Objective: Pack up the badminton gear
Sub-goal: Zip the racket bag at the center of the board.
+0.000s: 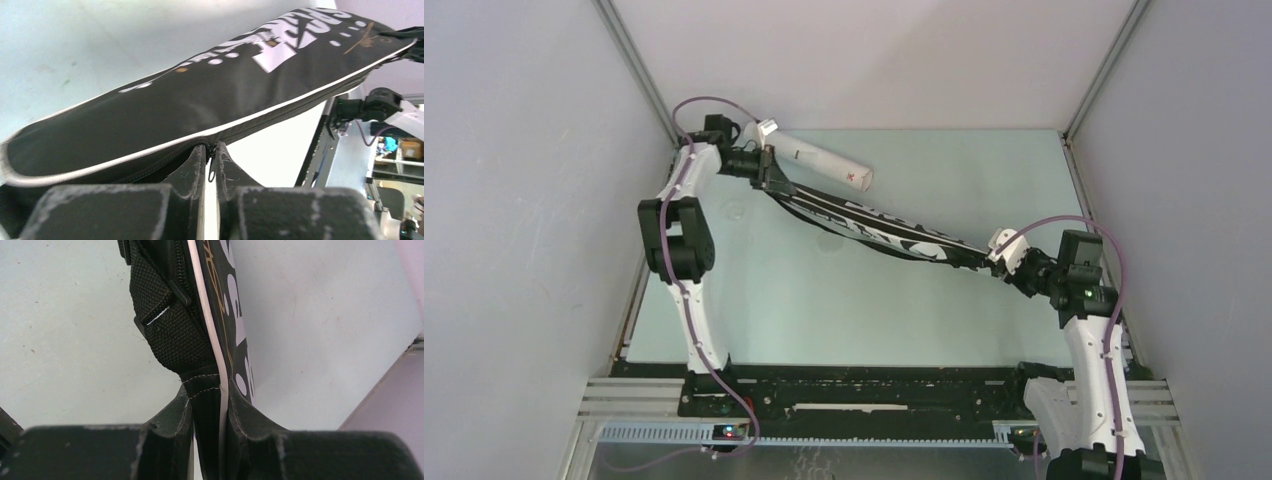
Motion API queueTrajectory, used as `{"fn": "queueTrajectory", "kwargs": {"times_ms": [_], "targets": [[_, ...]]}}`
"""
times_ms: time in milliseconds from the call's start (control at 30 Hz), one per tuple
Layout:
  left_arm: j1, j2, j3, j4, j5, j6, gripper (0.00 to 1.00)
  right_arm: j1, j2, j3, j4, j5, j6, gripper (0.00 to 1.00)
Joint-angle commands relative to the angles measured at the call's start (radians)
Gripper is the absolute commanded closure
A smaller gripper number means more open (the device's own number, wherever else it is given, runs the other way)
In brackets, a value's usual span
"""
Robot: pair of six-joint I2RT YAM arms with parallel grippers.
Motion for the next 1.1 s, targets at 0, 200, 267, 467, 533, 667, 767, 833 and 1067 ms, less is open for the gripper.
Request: {"fn": "queueTrajectory", "kwargs": {"times_ms": [0, 200, 267, 467, 533, 667, 767, 833, 1067], "targets": [[0.198, 0.008, 0.099, -0.031, -0.261, 0.182, 0.95, -0.141, 0.027, 0.019, -0.109, 0.323, 0.033, 1.00], [0.264, 0.027, 0.133, -0.077, -0.346, 0.262, 0.94, -0.191, 0.052, 0.032, -0.099, 0.307, 0.010, 1.00], [0.280, 0.029, 0.139, -0.078, -0.381, 0.288, 0.93, -0.206, 0.059, 0.032, -0.088, 0.304, 0.001, 1.00], [0.318, 0.035, 0.138, -0.073, -0.466, 0.334, 0.92, -0.232, 0.077, 0.041, -0.073, 0.295, -0.004, 1.00], [0.326, 0.030, 0.129, -0.075, -0.478, 0.349, 0.91, -0.233, 0.085, 0.045, -0.070, 0.281, -0.005, 1.00], [0.328, -0.015, 0.074, -0.068, -0.461, 0.365, 0.86, -0.207, 0.087, 0.062, -0.080, 0.242, 0.012, 1.00], [0.328, -0.081, 0.000, -0.049, -0.408, 0.365, 0.84, -0.156, 0.077, 0.064, -0.075, 0.226, 0.027, 1.00], [0.331, -0.138, -0.081, -0.025, -0.376, 0.363, 0.84, -0.127, 0.078, 0.065, -0.050, 0.235, 0.036, 1.00], [0.348, -0.316, -0.318, 0.077, -0.345, 0.362, 0.85, -0.115, 0.091, 0.065, -0.004, 0.143, 0.062, 1.00]]}}
